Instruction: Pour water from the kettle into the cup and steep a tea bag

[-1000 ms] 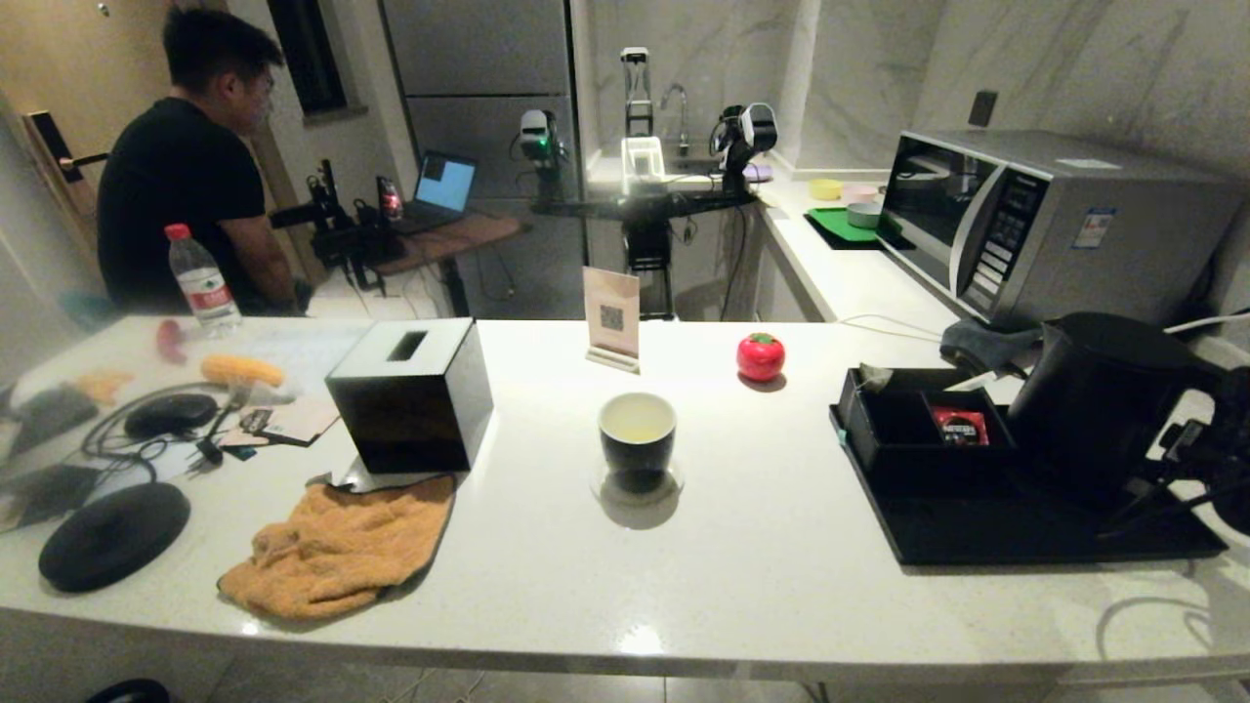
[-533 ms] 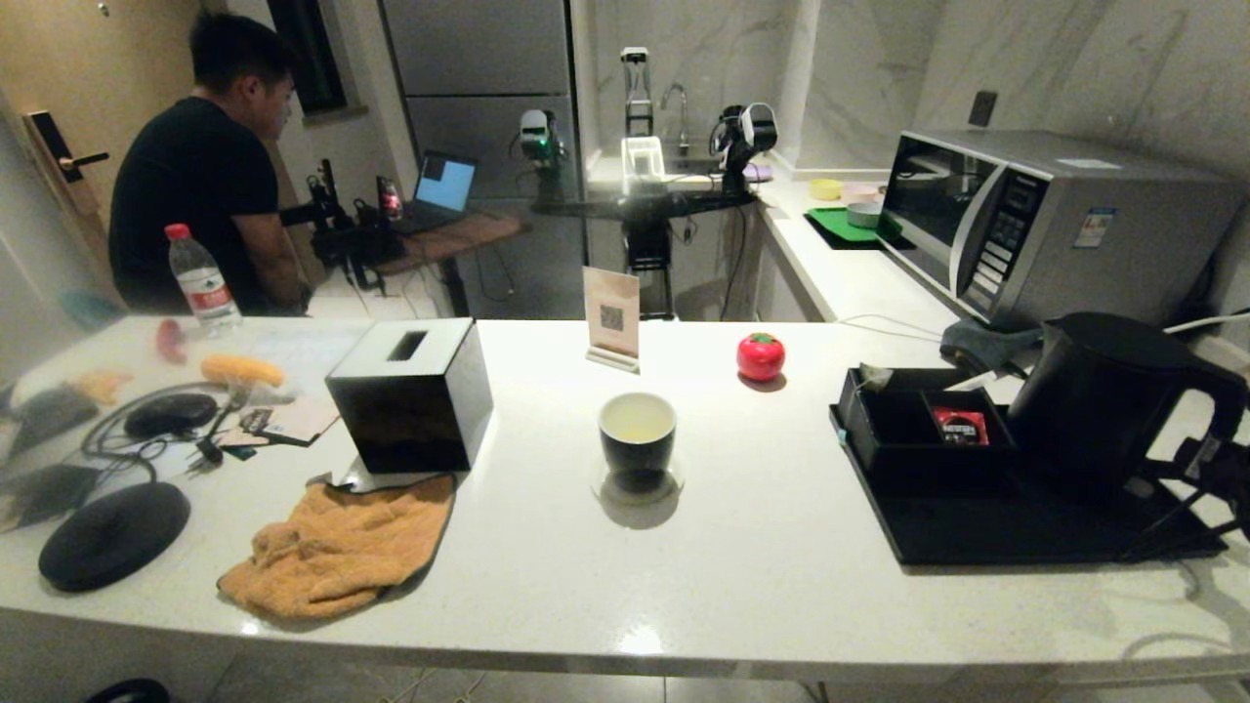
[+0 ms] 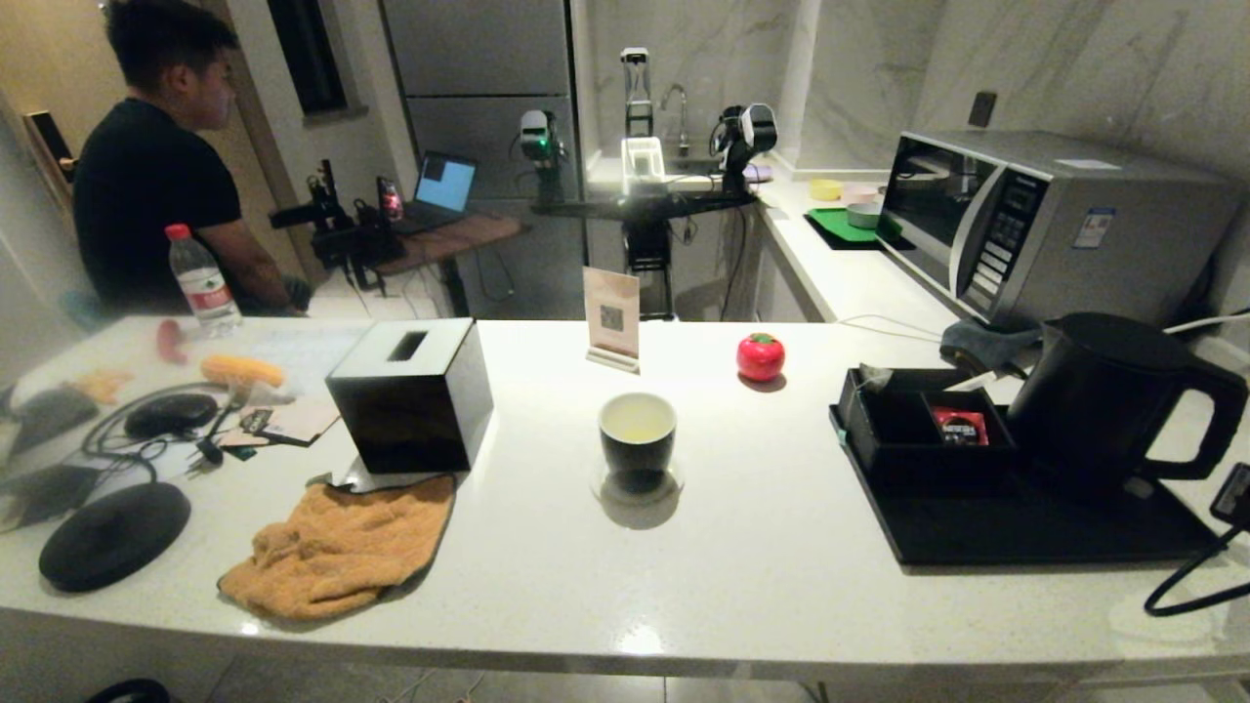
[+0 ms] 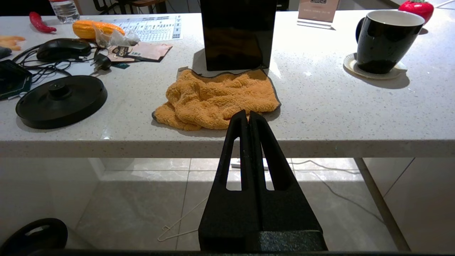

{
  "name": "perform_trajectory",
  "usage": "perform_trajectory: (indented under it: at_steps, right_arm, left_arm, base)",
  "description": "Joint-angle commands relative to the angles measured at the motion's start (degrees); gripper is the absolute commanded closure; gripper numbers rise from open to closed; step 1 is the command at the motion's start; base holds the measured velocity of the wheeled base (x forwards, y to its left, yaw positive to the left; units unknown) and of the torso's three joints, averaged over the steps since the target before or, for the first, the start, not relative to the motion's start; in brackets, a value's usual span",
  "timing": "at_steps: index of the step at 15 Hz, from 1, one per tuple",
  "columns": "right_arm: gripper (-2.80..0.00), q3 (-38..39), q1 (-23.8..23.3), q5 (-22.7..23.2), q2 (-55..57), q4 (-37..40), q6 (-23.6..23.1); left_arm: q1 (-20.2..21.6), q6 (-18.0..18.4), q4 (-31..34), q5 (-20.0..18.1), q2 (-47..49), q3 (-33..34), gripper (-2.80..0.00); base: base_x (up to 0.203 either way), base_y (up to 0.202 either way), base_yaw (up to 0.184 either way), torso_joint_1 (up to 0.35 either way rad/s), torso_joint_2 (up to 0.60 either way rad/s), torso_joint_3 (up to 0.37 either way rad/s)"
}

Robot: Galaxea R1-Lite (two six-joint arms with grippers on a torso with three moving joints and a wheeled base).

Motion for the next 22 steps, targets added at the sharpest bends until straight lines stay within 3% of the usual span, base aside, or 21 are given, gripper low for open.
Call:
perform_trajectory:
  at_steps: [1, 4, 8, 14, 17, 22]
  right_arm:
    - [0.00, 2.48, 0.00, -0.17, -3.41, -0.23, -0.07]
    - [0.00, 6.03, 0.00, -0.17, -6.71, 0.47, -0.08]
    - [0.00, 10.55, 0.16, 0.12, -12.73, 0.69, -3.80]
    - [0.00, 14.77, 0.31, 5.27, -22.63, 0.91, -11.53]
    - [0.00, 15.01, 0.67, 7.23, -24.80, 1.15, -12.96]
    - [0.00, 14.44, 2.64, 19.65, -27.51, 5.41, -14.31]
  left_arm:
    - [0.00, 0.00, 0.00, 0.00, 0.00, 0.00, 0.00]
    - [0.00, 0.00, 0.00, 0.00, 0.00, 0.00, 0.00]
    - [0.00, 0.00, 0.00, 0.00, 0.00, 0.00, 0.00]
    - [0.00, 0.00, 0.00, 0.00, 0.00, 0.00, 0.00]
    - [0.00, 0.00, 0.00, 0.00, 0.00, 0.00, 0.00]
    - [0.00, 0.00, 0.00, 0.00, 0.00, 0.00, 0.00]
  base:
    - [0.000, 0.000, 0.000, 0.000, 0.00, 0.000]
    - [0.000, 0.000, 0.000, 0.000, 0.00, 0.000]
    - [0.000, 0.000, 0.000, 0.000, 0.00, 0.000]
    - [0.000, 0.000, 0.000, 0.000, 0.00, 0.000]
    - [0.000, 0.000, 0.000, 0.000, 0.00, 0.000]
    - [0.000, 0.000, 0.000, 0.000, 0.00, 0.000]
